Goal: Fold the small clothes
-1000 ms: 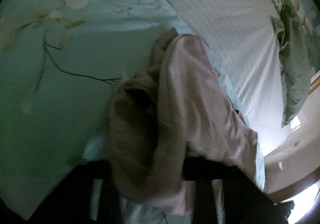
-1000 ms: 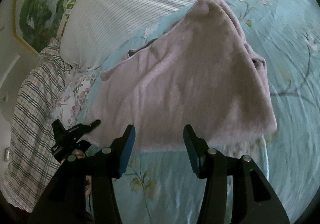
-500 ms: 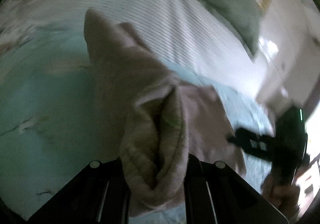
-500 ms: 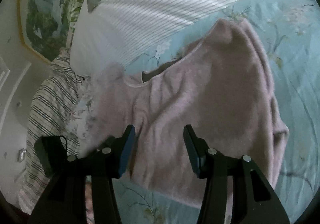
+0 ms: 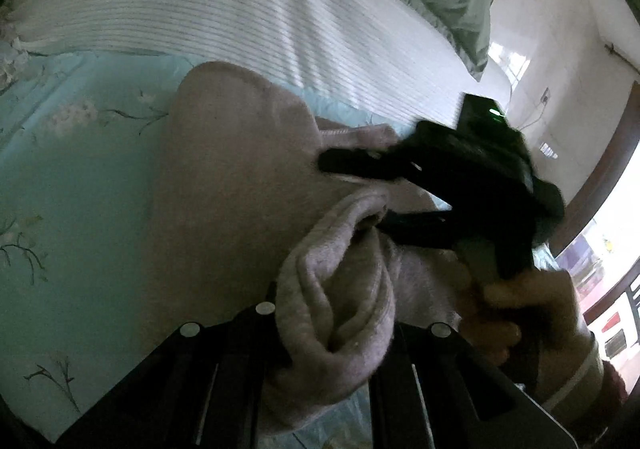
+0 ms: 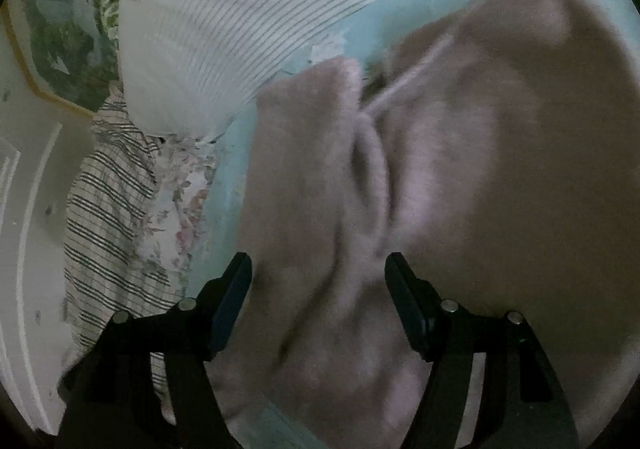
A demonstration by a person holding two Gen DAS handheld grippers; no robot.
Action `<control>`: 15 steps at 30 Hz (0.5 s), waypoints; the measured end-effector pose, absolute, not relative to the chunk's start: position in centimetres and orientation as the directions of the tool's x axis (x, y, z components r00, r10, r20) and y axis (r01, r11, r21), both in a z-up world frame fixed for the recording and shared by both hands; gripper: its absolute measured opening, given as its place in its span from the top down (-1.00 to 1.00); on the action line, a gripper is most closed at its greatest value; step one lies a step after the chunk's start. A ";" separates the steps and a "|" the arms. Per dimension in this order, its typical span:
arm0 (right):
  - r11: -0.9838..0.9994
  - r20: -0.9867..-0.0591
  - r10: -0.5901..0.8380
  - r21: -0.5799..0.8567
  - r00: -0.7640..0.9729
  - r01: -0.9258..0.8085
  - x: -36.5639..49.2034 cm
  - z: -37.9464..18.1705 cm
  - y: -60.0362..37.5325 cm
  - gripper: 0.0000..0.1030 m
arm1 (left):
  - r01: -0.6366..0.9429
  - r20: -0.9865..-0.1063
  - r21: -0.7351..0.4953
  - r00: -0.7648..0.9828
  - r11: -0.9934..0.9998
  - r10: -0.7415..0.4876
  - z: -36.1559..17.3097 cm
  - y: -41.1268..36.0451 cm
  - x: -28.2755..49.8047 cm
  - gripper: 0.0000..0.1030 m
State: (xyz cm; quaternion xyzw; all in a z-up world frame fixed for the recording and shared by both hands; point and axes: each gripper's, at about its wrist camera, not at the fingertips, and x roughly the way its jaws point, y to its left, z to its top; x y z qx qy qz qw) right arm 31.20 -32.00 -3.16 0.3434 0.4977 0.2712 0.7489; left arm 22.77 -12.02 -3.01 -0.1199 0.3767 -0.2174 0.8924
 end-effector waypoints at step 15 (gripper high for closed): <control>0.734 -0.552 0.664 0.609 0.504 -0.301 32.8 6.1 -33.6 0.64 | 0.403 -0.584 -0.365 0.603 0.839 -0.543 0.4 -17.3 21.3 0.84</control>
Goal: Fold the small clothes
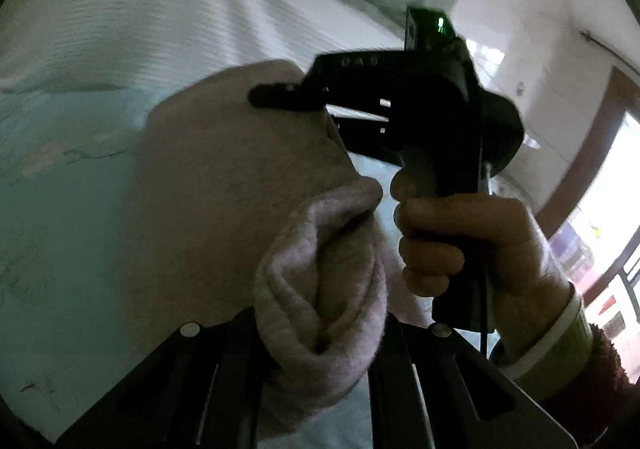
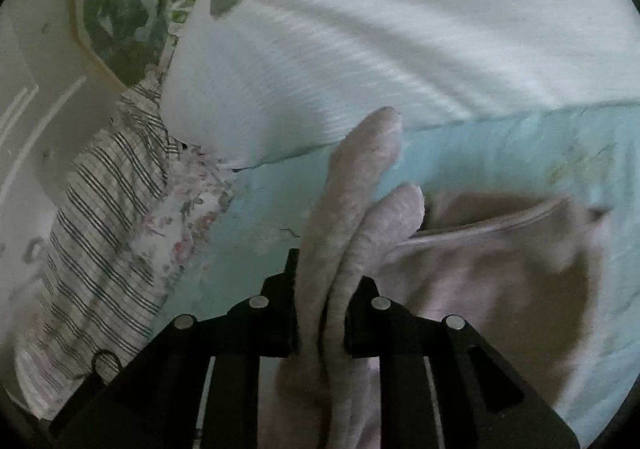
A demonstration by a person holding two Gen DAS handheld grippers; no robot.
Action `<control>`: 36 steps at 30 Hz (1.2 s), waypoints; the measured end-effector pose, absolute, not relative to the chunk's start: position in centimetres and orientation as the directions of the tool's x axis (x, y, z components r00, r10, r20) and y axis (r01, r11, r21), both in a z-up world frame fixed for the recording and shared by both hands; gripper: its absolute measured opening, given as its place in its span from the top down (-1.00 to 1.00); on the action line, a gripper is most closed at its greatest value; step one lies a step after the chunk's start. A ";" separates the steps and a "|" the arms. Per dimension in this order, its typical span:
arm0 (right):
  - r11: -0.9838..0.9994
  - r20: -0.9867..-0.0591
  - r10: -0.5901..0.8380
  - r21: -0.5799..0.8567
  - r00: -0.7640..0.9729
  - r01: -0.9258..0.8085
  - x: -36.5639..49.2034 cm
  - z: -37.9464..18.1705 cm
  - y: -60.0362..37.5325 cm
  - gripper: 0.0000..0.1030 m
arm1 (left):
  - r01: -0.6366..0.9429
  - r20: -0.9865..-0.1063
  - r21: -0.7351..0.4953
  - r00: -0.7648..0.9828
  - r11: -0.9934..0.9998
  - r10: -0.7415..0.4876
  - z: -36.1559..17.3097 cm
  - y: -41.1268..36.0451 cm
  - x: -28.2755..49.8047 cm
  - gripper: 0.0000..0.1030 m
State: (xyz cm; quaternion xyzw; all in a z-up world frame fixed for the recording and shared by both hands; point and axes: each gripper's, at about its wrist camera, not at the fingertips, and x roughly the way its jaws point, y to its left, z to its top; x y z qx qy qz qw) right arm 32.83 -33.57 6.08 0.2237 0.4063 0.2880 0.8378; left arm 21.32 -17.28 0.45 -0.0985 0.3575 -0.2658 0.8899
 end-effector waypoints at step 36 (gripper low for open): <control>0.786 -0.661 0.542 0.617 0.519 -0.036 25.3 -2.4 -45.3 -0.52 | 0.243 -0.677 -0.536 0.448 0.809 -0.584 -4.0 -10.4 24.2 -0.59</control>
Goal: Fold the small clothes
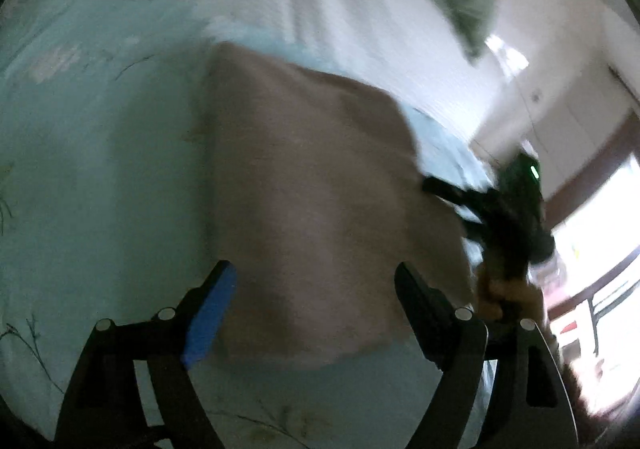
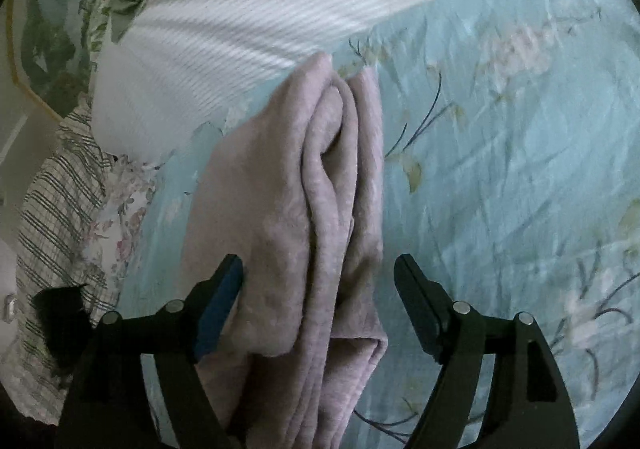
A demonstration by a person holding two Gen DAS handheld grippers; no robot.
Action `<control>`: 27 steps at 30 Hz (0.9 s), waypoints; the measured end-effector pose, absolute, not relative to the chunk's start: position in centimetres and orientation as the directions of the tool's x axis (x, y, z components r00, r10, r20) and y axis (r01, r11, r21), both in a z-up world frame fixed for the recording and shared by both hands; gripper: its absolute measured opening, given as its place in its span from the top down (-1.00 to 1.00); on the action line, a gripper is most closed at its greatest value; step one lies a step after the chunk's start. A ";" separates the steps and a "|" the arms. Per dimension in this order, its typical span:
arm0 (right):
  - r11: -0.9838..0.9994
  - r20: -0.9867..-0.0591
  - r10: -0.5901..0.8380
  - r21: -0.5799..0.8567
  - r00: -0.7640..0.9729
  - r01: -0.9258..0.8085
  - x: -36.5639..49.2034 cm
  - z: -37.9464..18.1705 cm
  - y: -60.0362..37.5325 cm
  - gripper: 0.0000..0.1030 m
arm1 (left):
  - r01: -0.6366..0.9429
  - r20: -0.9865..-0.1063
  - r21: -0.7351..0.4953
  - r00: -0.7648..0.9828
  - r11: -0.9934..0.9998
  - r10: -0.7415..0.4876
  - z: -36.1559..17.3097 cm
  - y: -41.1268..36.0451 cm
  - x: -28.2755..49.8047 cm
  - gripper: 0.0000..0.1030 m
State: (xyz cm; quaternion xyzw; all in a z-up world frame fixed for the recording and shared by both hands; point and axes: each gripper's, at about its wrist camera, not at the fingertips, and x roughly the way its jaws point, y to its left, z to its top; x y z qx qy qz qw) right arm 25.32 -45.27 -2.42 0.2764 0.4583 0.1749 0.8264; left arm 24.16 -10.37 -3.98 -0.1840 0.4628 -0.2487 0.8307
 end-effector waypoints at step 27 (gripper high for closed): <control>0.649 -0.526 0.732 0.731 0.433 -0.209 24.5 -0.5 -34.5 0.30 | 0.244 -0.577 -0.647 0.463 0.723 -0.673 -3.1 -4.1 24.6 0.24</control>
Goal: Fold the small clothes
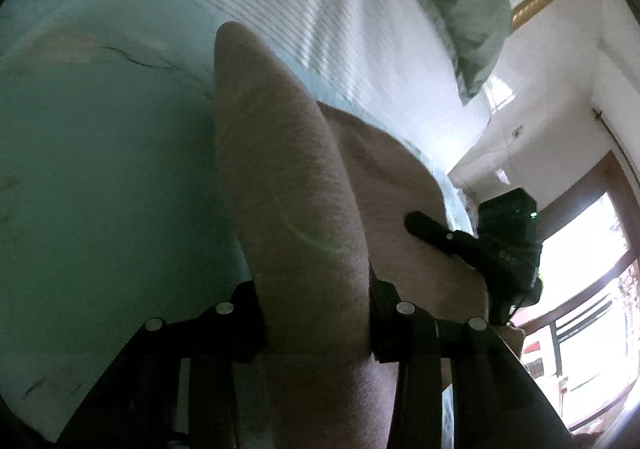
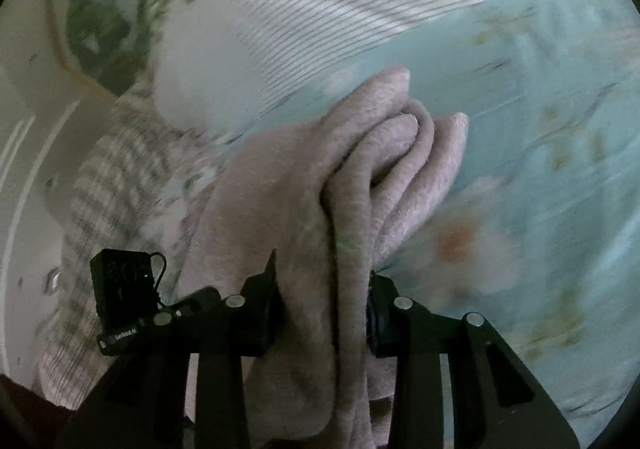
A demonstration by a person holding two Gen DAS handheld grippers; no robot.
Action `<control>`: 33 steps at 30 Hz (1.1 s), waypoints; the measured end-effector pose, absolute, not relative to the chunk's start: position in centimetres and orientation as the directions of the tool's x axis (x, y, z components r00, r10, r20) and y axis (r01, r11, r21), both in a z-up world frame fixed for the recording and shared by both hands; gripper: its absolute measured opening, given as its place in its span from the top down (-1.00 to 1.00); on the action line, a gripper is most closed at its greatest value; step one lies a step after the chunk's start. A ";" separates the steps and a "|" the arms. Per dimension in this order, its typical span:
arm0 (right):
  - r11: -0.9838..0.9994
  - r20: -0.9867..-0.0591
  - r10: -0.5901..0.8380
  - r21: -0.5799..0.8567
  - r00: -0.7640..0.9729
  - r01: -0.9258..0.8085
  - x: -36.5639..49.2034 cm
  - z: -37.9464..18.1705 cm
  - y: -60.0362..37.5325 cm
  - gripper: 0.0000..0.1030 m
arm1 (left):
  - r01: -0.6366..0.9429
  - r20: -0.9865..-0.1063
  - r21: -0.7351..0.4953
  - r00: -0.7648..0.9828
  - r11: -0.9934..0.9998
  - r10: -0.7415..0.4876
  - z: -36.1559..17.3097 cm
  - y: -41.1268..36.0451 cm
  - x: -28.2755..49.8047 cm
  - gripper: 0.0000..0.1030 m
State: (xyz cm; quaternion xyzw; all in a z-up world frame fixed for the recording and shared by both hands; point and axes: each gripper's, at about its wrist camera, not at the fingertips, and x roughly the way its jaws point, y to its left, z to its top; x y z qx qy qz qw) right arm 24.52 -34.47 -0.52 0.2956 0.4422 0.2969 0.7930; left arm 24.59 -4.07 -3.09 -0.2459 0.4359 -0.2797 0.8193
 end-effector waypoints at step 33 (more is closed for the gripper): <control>0.752 -0.622 0.656 0.587 0.428 -0.299 21.2 0.6 -21.2 -0.12 | 0.021 -0.649 -0.550 0.618 0.835 -0.443 -4.0 14.3 11.1 -0.20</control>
